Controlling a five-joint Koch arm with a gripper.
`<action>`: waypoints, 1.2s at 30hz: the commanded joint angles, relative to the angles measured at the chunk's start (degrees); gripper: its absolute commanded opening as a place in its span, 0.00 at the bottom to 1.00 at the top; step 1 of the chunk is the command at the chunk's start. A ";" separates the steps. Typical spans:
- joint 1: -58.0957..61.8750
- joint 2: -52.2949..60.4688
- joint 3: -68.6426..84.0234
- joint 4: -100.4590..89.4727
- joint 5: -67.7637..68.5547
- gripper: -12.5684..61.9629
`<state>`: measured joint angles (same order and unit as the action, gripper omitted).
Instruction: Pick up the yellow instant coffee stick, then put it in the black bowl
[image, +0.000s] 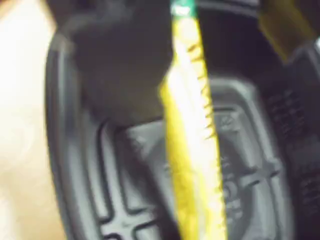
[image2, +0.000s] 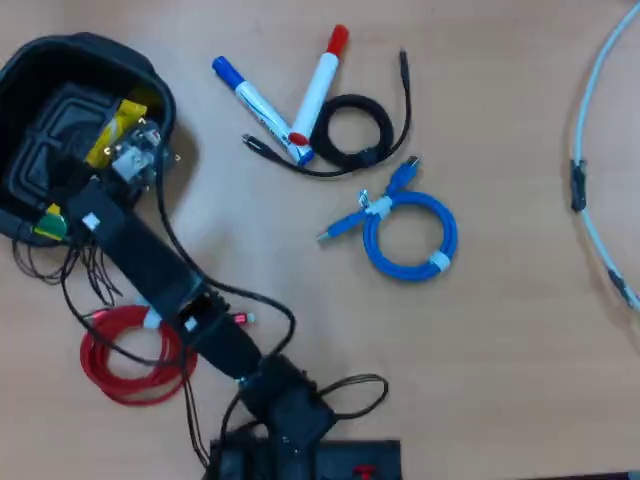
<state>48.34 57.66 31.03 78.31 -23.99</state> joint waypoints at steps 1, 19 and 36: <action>-1.67 7.73 -6.94 0.70 -0.62 0.49; 5.10 18.46 3.69 22.50 7.73 0.42; 20.39 69.08 83.32 -24.43 13.54 0.42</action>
<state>67.32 119.44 115.49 63.63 -13.10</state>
